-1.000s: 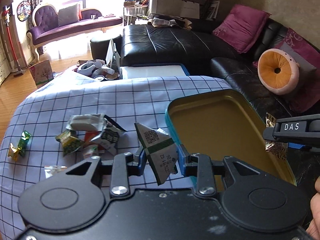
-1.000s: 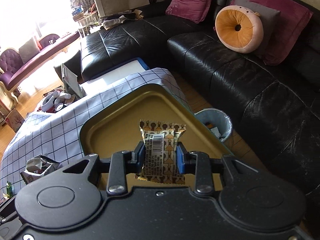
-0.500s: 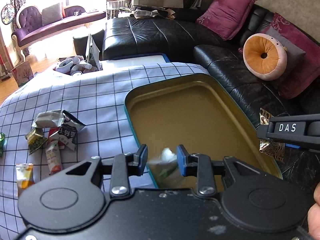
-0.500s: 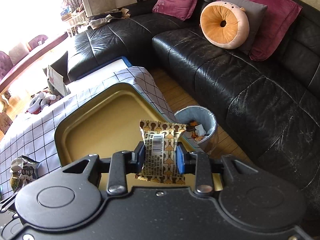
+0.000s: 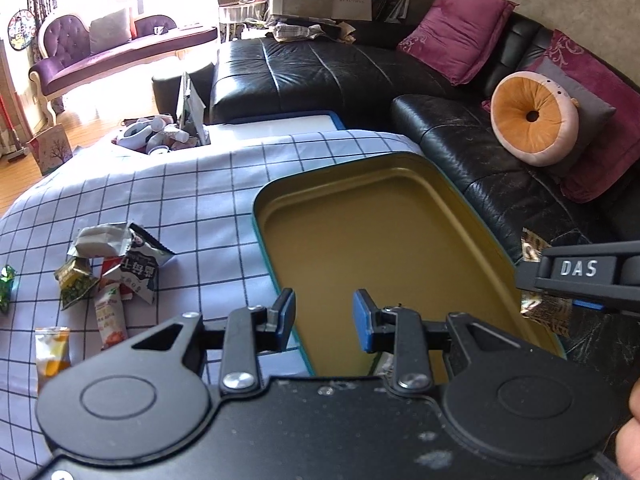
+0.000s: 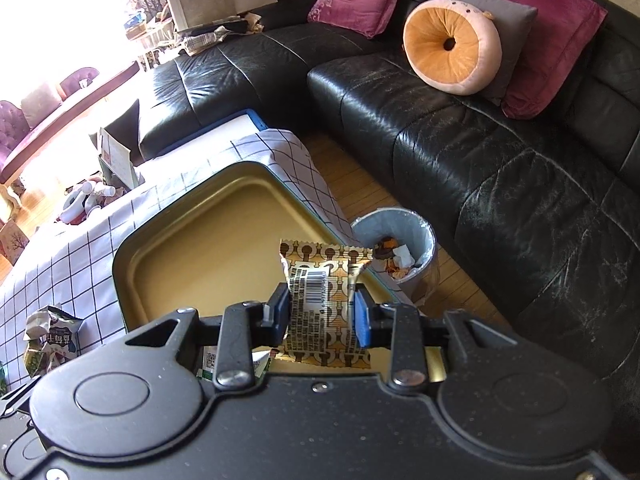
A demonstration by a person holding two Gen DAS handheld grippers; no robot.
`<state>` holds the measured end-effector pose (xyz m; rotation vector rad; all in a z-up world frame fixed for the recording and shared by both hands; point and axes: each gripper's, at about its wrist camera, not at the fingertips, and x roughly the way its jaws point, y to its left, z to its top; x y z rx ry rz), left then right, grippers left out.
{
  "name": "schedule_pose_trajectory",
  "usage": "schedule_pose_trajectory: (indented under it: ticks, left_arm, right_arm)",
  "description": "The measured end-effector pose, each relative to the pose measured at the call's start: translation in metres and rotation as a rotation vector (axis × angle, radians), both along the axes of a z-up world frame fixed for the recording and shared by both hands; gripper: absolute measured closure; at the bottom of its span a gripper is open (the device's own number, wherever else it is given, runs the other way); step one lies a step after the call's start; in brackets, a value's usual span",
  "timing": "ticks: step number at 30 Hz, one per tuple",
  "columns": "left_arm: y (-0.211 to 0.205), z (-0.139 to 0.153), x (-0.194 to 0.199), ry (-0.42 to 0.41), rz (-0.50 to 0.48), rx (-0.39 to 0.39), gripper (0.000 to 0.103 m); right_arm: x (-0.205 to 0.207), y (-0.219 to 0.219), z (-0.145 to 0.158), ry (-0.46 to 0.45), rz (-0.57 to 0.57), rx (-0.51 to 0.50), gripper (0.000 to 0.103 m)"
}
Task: Organize snacks
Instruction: 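Carry both packets over the teal tin and open both grippers to drop them, then move both open grippers back from the tin to the snack pile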
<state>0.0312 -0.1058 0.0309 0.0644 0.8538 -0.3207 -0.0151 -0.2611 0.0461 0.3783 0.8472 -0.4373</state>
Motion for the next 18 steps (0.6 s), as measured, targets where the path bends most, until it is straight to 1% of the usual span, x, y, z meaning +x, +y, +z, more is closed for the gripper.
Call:
schedule_pose_trajectory:
  ticks: [3,6,10,13,15,18]
  left_arm:
    - [0.002,-0.001,0.003,0.009,0.021,0.005,0.068]
    - [0.002,-0.003,0.005,0.009,0.024,0.016,0.067]
    - [0.000,-0.003,0.002,-0.040,0.057,0.063,0.064]
    - [0.000,-0.003,0.001,-0.084,0.081,0.084,0.060]
    - [0.000,-0.004,0.003,-0.080,0.085,0.100,0.059]
    - [0.001,-0.008,0.007,-0.049,0.081,0.107,0.059]
  right_arm:
    - [0.000,-0.005,-0.001,0.006,-0.015,0.022,0.058]
    - [-0.001,-0.007,-0.001,0.001,-0.017,0.027,0.058]
    - [-0.005,-0.010,-0.002,-0.044,-0.057,0.006,0.058]
    - [-0.007,-0.015,-0.004,-0.071,-0.137,-0.042,0.058]
    - [-0.005,-0.018,-0.007,-0.062,-0.158,-0.054,0.058]
    - [-0.003,-0.026,-0.015,-0.061,-0.152,-0.005,0.058]
